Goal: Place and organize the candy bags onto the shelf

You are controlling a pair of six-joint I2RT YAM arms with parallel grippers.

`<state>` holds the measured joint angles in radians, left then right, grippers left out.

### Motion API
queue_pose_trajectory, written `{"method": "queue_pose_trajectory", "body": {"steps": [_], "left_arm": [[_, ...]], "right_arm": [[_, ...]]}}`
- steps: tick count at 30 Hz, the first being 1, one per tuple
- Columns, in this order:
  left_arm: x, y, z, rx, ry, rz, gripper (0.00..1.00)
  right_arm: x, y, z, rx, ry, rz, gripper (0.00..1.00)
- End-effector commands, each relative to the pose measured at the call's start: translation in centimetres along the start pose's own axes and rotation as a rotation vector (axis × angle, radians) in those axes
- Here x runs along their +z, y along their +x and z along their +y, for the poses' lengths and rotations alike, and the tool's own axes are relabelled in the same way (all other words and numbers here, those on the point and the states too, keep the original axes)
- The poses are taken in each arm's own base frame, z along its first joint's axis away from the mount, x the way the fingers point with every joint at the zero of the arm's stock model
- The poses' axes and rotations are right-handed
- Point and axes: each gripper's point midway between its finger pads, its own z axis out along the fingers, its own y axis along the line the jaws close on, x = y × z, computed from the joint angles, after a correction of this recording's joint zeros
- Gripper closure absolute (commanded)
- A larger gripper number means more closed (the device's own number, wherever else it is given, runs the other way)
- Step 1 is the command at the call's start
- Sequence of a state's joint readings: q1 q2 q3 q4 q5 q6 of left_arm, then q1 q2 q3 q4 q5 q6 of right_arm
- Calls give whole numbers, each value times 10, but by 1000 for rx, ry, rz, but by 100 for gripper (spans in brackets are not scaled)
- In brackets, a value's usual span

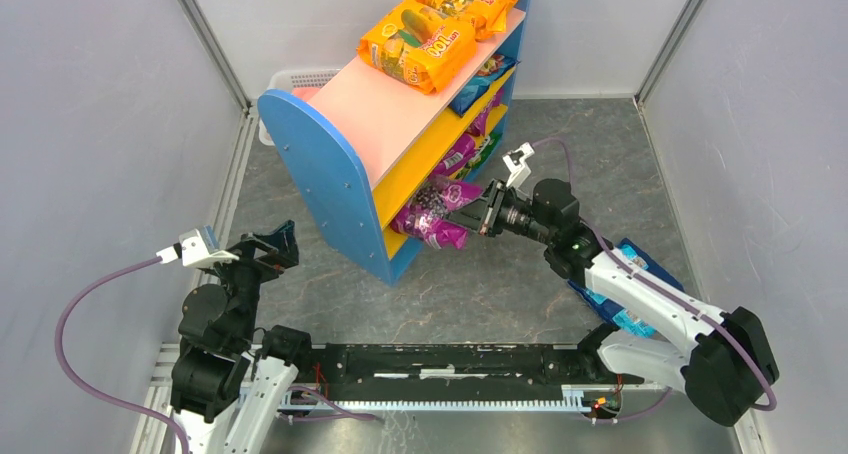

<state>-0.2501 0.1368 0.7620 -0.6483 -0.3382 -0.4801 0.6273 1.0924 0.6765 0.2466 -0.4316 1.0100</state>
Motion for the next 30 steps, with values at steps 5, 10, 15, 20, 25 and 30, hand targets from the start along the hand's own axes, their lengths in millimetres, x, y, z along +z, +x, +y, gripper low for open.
{"method": "queue_pose_trajectory", "body": {"steps": [5,10,15,20,25,30], "left_arm": [[2,-7,-2,32,9,-24,0],[2,-6,-3,32,13,-23,0],[2,-6,-3,32,17,-22,0],[1,-6,-3,31,17,-24,0],[1,-6,-3,31,18,-24,0],[1,-6,-3,31,20,-24,0]], "right_arm": [[11,-49,47,-72,-122,-159,99],[25,-33,59,-68,-140,-153,98],[33,-21,63,-27,-128,-219,97],[51,-14,49,22,-83,-244,96],[67,-17,33,63,-38,-295,94],[77,-17,23,146,-27,-339,92]]}}
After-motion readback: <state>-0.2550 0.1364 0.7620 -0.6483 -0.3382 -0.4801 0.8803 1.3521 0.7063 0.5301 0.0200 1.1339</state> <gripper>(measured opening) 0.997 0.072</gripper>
